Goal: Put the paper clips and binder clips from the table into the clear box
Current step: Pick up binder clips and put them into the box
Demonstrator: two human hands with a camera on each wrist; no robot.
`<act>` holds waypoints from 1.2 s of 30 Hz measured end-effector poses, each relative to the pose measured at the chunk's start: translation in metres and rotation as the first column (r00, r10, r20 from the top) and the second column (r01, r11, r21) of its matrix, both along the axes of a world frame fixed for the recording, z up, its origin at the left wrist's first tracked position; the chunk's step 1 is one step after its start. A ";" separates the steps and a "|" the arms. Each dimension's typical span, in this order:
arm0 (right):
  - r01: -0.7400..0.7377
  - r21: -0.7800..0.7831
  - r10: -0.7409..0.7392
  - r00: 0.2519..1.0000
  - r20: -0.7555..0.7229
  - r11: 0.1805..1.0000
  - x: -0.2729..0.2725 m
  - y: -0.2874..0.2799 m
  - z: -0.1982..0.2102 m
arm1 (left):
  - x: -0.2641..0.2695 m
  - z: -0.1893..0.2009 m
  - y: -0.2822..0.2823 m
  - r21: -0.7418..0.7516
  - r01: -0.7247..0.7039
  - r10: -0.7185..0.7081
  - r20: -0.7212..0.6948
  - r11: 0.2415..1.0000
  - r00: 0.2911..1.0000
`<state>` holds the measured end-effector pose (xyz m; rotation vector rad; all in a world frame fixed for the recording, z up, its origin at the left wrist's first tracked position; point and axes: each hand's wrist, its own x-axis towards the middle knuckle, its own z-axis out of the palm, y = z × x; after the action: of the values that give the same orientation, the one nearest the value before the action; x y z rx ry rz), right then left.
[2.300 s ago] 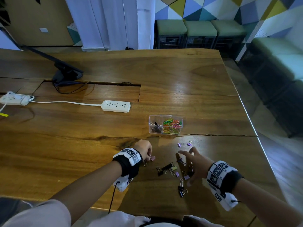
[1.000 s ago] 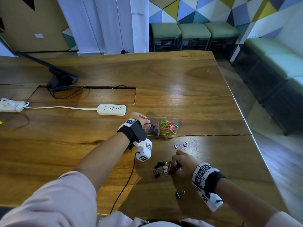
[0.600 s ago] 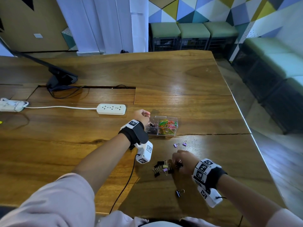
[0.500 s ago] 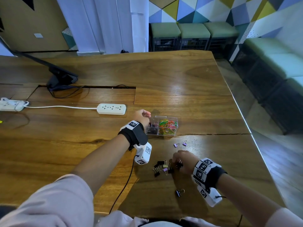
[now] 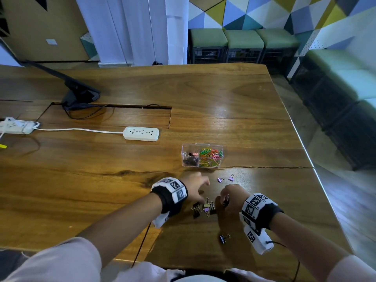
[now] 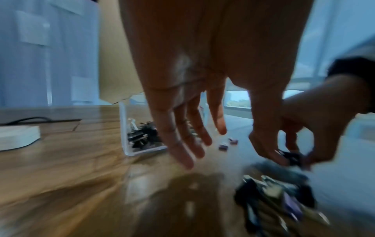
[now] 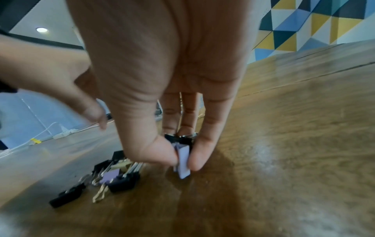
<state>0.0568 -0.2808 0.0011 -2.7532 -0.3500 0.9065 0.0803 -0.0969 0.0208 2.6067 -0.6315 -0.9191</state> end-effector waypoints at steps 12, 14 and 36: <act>0.112 0.145 -0.123 0.990 0.066 0.983 0.027 -0.004 0.030 | -0.053 -0.034 -0.009 0.278 0.315 -0.355 0.105 0.907 0.929; 0.093 0.144 -0.109 0.989 0.104 0.985 0.032 -0.001 0.037 | -0.054 -0.037 -0.002 0.292 0.430 -0.483 0.142 0.854 0.864; -0.006 0.241 -0.074 0.945 0.319 0.970 0.107 0.081 0.079 | -0.020 -0.028 0.008 0.022 0.294 -0.294 0.026 0.956 0.955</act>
<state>0.1637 -0.1999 0.0797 -2.6652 -0.4338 0.3652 0.0606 -0.0885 -0.0068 2.5894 -1.0460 -0.9745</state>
